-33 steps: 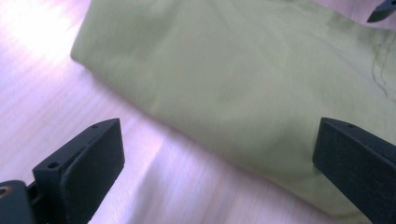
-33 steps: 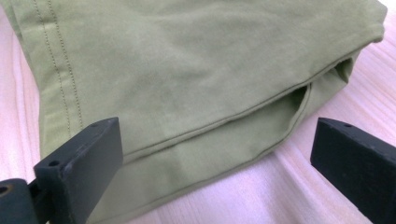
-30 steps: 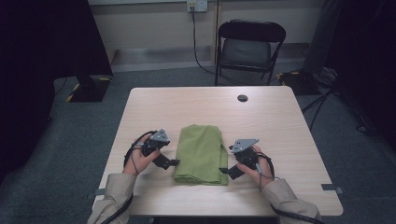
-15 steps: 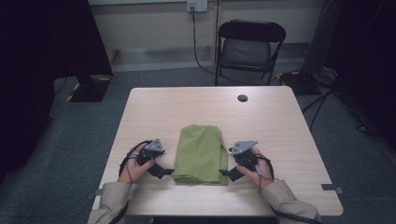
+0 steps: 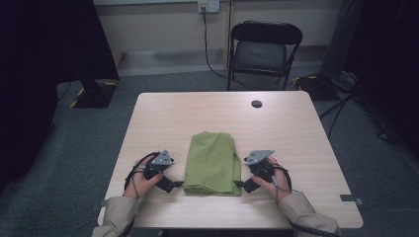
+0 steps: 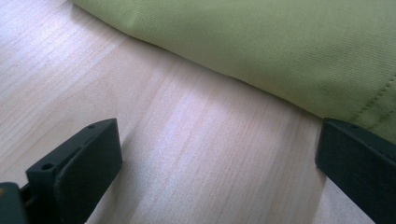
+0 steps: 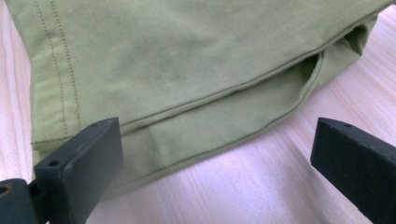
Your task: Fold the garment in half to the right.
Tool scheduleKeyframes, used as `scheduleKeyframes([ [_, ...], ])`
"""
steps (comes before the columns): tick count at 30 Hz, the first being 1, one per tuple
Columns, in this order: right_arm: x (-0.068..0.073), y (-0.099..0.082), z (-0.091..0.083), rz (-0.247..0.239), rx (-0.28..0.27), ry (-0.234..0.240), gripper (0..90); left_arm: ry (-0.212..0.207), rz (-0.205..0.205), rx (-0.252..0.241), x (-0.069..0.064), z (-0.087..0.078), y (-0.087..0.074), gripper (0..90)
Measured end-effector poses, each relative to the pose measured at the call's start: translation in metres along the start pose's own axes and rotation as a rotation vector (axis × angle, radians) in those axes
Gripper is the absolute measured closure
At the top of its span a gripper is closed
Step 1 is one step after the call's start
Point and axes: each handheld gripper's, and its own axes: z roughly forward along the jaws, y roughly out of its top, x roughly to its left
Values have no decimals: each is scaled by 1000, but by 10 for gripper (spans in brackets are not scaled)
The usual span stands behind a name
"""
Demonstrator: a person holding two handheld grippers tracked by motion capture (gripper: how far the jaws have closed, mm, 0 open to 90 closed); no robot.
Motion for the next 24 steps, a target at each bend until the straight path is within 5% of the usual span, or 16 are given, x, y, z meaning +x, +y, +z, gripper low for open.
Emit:
scheduleKeyframes([
  [9, -1, 17, 3, 6, -54, 8, 11, 3, -2, 0, 0, 0, 0, 0],
  [18, 13, 25, 26, -67, 18, 47, 36, 8, -6, -1, -1, 0, 0, 0],
  [21, 8, 22, 25, -29, 29, 79, 30, 8, -6, -1, -1, 0, 0, 0],
  [24, 2, 25, 19, -43, 34, 70, 27, 8, -6, -1, -1, 0, 0, 0],
])
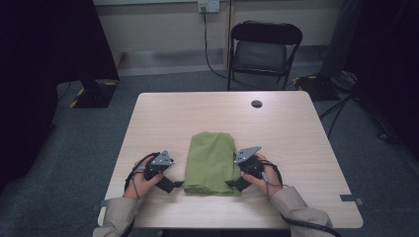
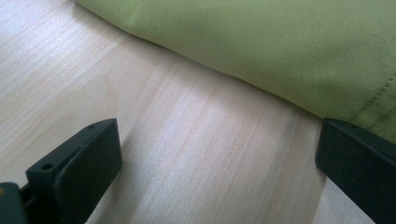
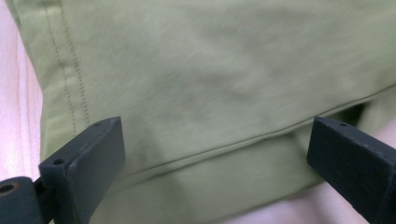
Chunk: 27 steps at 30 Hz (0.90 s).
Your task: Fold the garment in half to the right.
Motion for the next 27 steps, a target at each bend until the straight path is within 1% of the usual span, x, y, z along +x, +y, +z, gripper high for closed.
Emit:
scheduleKeyframes([
  [3, -7, 11, -5, -4, -35, -12, 22, 0, 0, 0, 0, 0, 0, 0],
  [5, -11, 21, -3, -21, -52, -16, 21, 0, 0, 0, 0, 0, 0, 0],
  [7, -15, 31, 2, -38, -54, -17, 20, 0, 0, 0, 0, 0, 0, 0],
  [11, -23, 51, 17, -88, -58, -19, 20, 1, 0, 0, 0, 0, 0, 0],
  [14, -32, 60, 29, -114, -49, -15, 21, 2, -2, 0, 0, 0, 0, 0],
  [18, -42, 60, 42, -117, 2, -15, 21, 2, -2, 1, -1, -1, -1, 0],
  [19, -44, 59, 43, -111, 5, -9, 17, 2, -2, 0, -1, -1, -1, 0],
  [22, -47, 54, 44, -96, 11, -1, 15, 2, -1, 1, -1, -1, -1, 0],
  [23, -49, 52, 44, -89, 20, 1, 16, 3, -1, 1, -1, -1, -1, 0],
  [27, -52, 46, 42, -79, 35, -2, 16, 4, -2, 1, -1, -1, -1, 0],
])
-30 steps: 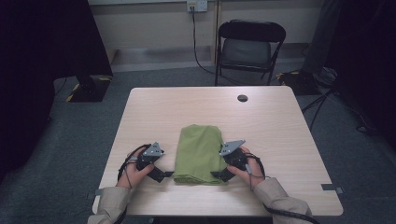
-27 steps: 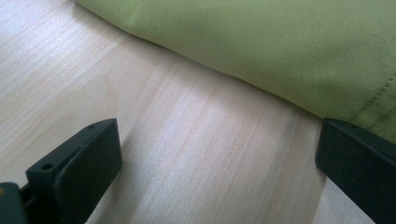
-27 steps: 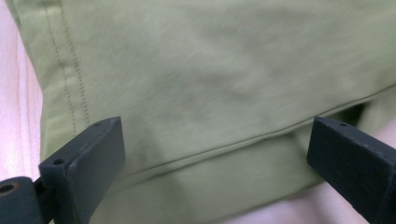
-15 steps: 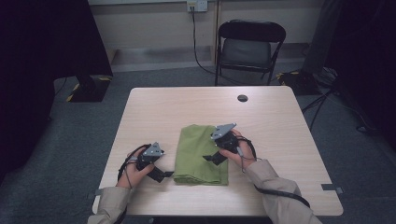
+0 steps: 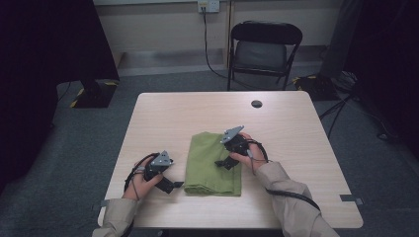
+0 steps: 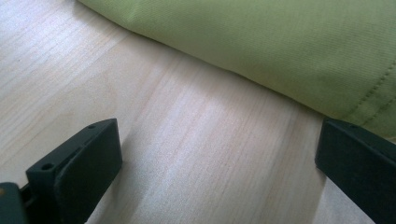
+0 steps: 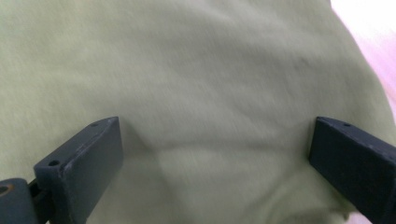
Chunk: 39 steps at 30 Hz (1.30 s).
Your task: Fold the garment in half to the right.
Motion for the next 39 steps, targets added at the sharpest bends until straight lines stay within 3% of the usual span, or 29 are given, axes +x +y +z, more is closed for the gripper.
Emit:
scheduleKeyframes([
  [14, -3, -12, -5, 51, -4, 18, 14, 2, -2, 0, 0, 0, 0, 0],
  [23, 4, -14, -16, 31, 26, -4, 14, 3, -4, -1, -1, 0, -1, 0],
  [30, 11, -16, -33, 48, -15, -9, 10, 3, -4, -1, -1, 0, -1, 0],
  [39, 19, -22, -39, 71, -29, -17, 11, 3, -4, -1, -1, 0, -1, 0],
])
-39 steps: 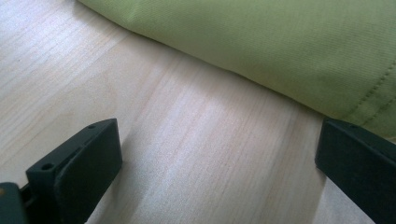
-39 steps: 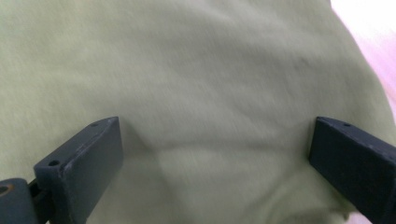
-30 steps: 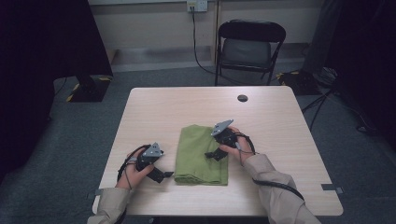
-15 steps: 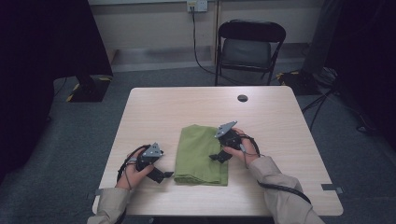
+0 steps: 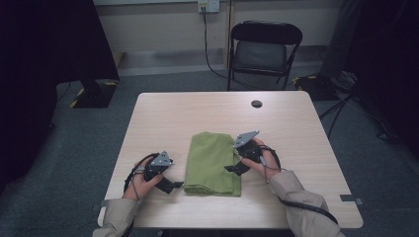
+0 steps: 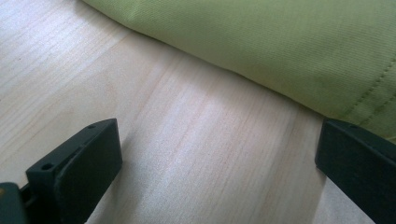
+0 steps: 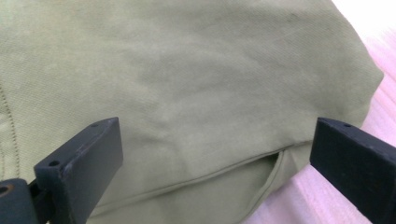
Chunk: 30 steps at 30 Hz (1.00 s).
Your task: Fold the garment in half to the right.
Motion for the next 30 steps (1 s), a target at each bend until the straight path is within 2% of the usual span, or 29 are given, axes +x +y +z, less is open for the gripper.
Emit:
scheduleKeyframes([
  [14, 10, -6, -10, 14, -8, -1, 13, 0, 0, 0, 0, 0, 0, 0],
  [20, 14, -13, -14, 40, -20, -3, 14, 0, 0, 0, 0, 0, 0, 0],
  [30, 13, -24, -28, 67, -32, -24, 13, 1, -1, 0, 0, 0, 0, 0],
])
